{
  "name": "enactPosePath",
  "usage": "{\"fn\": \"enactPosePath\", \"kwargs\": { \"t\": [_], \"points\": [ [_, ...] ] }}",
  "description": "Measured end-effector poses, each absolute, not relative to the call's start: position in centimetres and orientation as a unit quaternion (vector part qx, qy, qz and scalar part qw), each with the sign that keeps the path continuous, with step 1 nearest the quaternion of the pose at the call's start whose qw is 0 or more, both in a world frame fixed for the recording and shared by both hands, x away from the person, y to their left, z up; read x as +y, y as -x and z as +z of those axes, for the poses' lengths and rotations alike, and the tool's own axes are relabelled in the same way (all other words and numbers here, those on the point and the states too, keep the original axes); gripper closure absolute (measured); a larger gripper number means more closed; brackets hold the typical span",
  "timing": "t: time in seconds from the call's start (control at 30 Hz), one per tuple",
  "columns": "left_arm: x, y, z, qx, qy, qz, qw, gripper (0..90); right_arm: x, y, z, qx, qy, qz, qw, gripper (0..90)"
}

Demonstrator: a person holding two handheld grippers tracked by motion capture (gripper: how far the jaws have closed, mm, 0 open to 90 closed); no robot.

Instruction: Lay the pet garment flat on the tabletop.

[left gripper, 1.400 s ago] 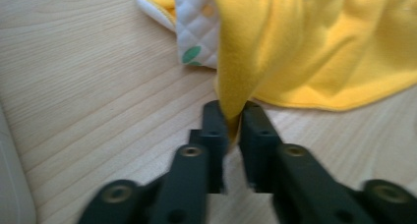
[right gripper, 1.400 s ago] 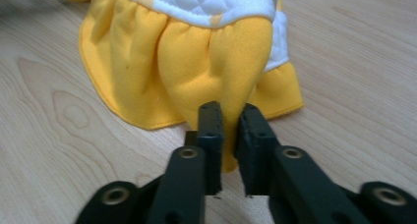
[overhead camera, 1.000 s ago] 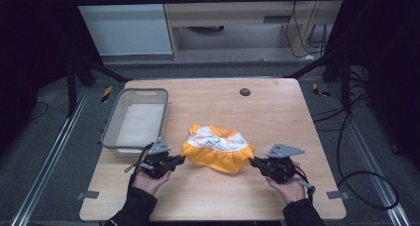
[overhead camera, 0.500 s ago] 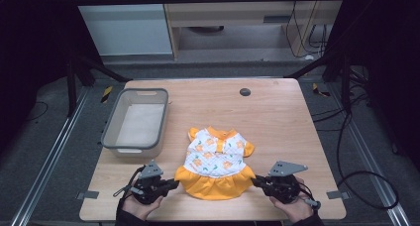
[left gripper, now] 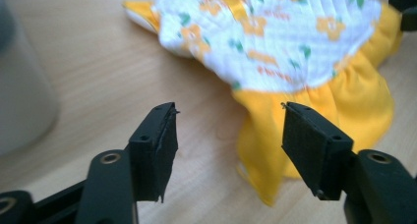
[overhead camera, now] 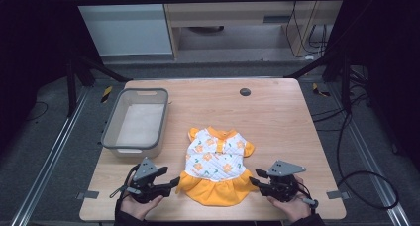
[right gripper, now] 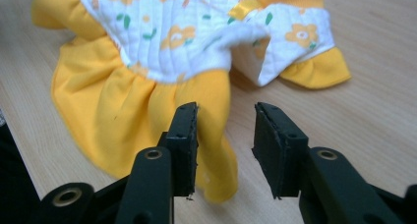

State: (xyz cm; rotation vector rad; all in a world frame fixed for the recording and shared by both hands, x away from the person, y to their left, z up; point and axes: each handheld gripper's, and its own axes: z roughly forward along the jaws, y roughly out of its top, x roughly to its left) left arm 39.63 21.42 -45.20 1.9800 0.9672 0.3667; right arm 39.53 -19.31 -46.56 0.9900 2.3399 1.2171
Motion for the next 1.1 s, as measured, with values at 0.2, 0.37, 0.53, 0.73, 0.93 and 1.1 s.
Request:
{"fn": "enactPosePath", "kwargs": {
  "t": [0.2, 0.37, 0.53, 0.73, 0.93, 1.1],
  "points": [
    [21.9, -41.7, -43.5, 0.394, -0.779, 0.181, 0.453, 37.5, -19.7, -41.0, -45.6, 0.801, -0.358, 0.441, 0.187, 52.9],
    [21.1, -44.6, -42.4, 0.396, -0.769, 0.206, 0.457, 38.7, -19.8, -43.1, -44.9, 0.780, -0.381, 0.453, 0.202, 48.7],
    [19.4, -48.0, -42.4, 0.398, -0.772, 0.234, 0.438, 39.6, -19.5, -45.6, -45.2, 0.776, -0.396, 0.448, 0.203, 48.8],
    [17.7, -52.5, -43.4, 0.420, -0.766, 0.237, 0.425, 40.6, -19.1, -48.4, -46.5, 0.776, -0.417, 0.427, 0.205, 51.0],
    [16.4, -55.0, -44.9, 0.418, -0.779, 0.246, 0.398, 40.8, -18.9, -50.4, -48.0, 0.778, -0.434, 0.407, 0.201, 50.8],
    [15.4, -56.6, -47.2, 0.422, -0.794, 0.237, 0.367, 41.2, -18.6, -51.5, -49.1, 0.780, -0.445, 0.397, 0.190, 50.7]
  ]
}}
